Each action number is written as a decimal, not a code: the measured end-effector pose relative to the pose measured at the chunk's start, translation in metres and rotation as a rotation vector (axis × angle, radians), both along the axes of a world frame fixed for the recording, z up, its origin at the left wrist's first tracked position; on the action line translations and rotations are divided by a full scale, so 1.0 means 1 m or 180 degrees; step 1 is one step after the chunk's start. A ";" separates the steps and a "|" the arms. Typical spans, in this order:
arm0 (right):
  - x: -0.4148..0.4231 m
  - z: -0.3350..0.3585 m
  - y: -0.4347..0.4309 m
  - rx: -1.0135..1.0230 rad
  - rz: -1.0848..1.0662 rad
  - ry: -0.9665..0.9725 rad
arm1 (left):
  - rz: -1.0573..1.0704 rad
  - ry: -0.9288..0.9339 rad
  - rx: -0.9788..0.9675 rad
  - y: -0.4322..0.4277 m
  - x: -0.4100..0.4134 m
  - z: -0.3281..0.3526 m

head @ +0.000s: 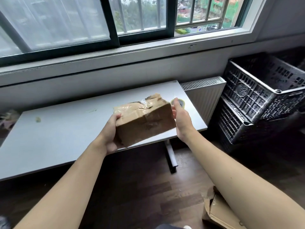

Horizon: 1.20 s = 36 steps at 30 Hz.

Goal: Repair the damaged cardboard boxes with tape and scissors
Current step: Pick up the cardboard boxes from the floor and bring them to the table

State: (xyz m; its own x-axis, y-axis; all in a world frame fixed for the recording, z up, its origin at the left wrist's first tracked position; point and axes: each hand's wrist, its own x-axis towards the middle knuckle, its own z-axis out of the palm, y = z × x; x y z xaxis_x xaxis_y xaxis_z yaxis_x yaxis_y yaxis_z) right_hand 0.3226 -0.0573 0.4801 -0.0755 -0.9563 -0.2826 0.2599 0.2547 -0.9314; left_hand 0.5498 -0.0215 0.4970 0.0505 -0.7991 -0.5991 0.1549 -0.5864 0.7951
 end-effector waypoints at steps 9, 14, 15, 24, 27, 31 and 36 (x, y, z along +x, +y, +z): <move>-0.001 -0.011 0.004 -0.0411 0.0417 0.0230 | 0.0423 0.1064 0.0463 -0.002 -0.009 -0.005; 0.008 -0.017 0.006 -0.0068 0.0501 -0.0210 | 0.0142 0.0601 -0.0031 -0.001 -0.020 -0.001; 0.010 -0.015 0.007 -0.0024 0.0547 -0.0294 | -0.0002 0.0465 -0.0108 0.001 -0.023 0.001; 0.007 -0.014 -0.002 -0.0028 0.0092 -0.0211 | 0.0491 -0.1513 -0.0756 -0.009 -0.028 0.001; 0.009 -0.016 0.001 -0.0037 0.0173 -0.0030 | -0.0044 -0.2532 -0.1359 -0.011 -0.030 0.007; 0.019 -0.016 0.006 -0.0004 0.0230 0.0033 | -0.0691 -0.3116 -0.1741 -0.010 -0.046 0.012; 0.029 -0.016 0.011 -0.0053 0.0207 0.0561 | -0.0605 -0.3636 -0.1627 -0.010 -0.052 0.008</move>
State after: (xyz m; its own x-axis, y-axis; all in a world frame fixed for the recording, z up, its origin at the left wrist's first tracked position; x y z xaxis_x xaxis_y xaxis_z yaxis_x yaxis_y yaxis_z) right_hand 0.3520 -0.0468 0.4641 -0.0601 -0.9652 -0.2546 0.0758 0.2499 -0.9653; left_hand 0.4974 -0.0319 0.5048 0.1931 -0.9772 0.0884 -0.8199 -0.1112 0.5616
